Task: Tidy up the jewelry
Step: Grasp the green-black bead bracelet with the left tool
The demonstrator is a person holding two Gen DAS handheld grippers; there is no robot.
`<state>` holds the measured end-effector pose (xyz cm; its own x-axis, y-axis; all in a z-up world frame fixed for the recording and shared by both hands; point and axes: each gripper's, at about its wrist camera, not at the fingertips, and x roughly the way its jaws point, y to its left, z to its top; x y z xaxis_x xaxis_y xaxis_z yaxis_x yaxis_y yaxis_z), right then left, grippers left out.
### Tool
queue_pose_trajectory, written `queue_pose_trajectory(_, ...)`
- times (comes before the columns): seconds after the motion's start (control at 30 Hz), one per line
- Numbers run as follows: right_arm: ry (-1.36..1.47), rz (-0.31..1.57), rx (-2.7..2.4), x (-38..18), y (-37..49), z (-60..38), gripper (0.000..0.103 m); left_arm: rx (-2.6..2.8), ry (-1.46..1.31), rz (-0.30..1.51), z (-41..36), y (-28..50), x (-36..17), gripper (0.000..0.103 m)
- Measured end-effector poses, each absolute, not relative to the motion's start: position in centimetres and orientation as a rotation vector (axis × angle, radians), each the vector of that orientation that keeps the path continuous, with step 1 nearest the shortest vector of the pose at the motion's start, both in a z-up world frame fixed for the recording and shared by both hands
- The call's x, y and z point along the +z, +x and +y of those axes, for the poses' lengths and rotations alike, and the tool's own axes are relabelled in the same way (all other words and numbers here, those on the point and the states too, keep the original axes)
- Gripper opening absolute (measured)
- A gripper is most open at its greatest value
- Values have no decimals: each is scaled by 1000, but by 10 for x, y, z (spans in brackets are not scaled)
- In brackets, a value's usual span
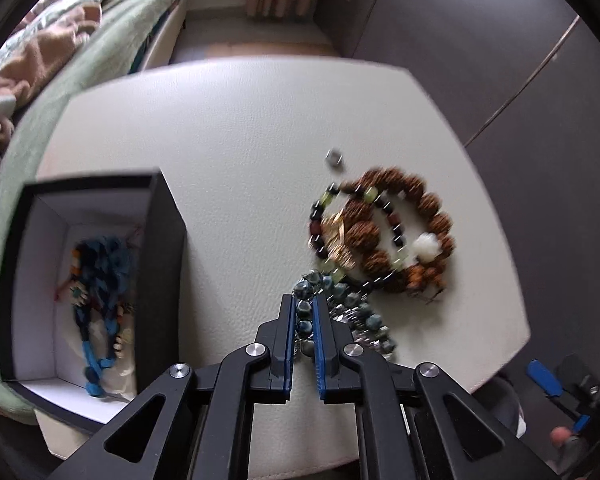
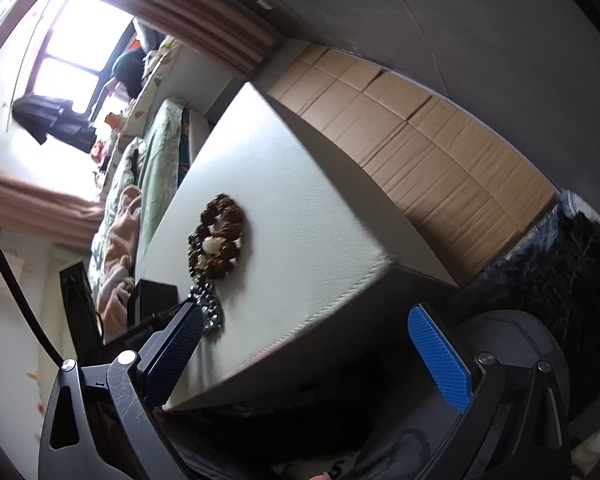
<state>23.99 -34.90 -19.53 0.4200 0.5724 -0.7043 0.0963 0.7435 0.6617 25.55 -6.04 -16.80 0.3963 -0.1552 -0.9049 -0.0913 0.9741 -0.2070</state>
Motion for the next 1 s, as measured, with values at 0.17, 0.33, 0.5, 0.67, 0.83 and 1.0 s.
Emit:
queue_pose_trajectory(0.17, 670, 1100, 378, -188, 242, -333, 103, -117, -262, 1096, -64, 246, -132, 9)
queue_pose_trajectory(0.33, 673, 1093, 415, -181, 246, -320, 95, -188, -288, 1038, -67, 241, -102, 9)
queue_pose_trajectory(0.5, 681, 1087, 456, -175, 255, -304, 82, -215, -307, 984, -63, 234, -76, 9)
queue_pose_trajectory(0.67, 693, 1094, 525, -170, 273, -284, 64, -203, -312, 958, -49, 229, -65, 9)
queue_pose_trajectory(0.83, 655, 1109, 565, -169, 291, -260, 56, -165, -316, 945, -33, 225, -64, 9)
queue_pose_trajectory(1.0, 629, 1131, 603, -172, 309, -238, 52, -136, -336, 933, -14, 224, -62, 9)
